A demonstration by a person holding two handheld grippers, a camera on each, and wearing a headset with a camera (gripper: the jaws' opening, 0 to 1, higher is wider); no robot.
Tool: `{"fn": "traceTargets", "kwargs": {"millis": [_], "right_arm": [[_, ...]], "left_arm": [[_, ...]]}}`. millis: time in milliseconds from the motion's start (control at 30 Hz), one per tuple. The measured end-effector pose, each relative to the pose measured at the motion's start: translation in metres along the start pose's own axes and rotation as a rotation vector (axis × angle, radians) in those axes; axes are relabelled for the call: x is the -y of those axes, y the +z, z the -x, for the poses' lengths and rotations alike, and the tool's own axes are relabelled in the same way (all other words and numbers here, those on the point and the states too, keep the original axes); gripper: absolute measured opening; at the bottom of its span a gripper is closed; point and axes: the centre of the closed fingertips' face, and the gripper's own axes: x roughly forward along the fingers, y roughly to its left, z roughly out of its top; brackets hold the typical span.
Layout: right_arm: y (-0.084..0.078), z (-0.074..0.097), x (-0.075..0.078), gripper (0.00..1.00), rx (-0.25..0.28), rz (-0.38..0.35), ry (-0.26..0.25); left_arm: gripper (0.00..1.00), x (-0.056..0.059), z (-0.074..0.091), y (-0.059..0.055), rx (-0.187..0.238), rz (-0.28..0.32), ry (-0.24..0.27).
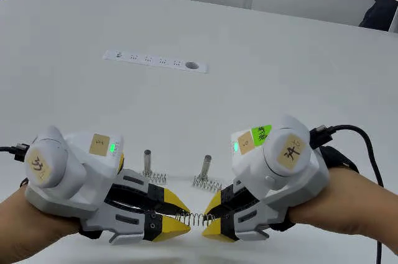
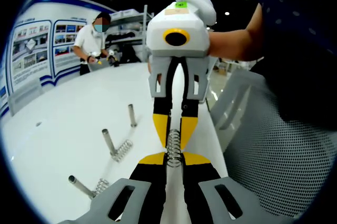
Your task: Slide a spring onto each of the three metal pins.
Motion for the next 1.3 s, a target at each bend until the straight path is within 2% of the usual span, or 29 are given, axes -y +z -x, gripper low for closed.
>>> {"fn": "traceTargets", "kwargs": {"millis": [133,367,600,867,1100,1300], "right_arm": [[0.006,0.006,0.001,0.12,0.01,-0.004,-0.01],[0.025,0.014,-0.001,0.12,0.073,-0.027,0.001],[0.035,0.014,-0.003,0.12,0.077,-0.008,-0.002],[0.037,0.012,-0.003,0.12,0.069,-0.001,-0.004],[0.037,0.014,-0.001,0.12,0.063,0.004,-0.013],[0.031,0.019,0.004,0.12,0.052,-0.005,-0.027]], "left_arm": [[0.1,-0.002,0.0,-0.003,-0.005,0.006,0.002],[0.1,-0.001,-0.003,-0.008,-0.02,0.01,-0.008],[0.1,-0.001,-0.006,-0.01,-0.027,0.01,-0.021],[0.11,0.0,-0.013,-0.011,-0.032,0.008,-0.031],[0.12,-0.002,-0.013,-0.01,-0.027,0.018,-0.022],[0.18,-0.002,-0.009,-0.012,-0.035,0.024,-0.007]]}}
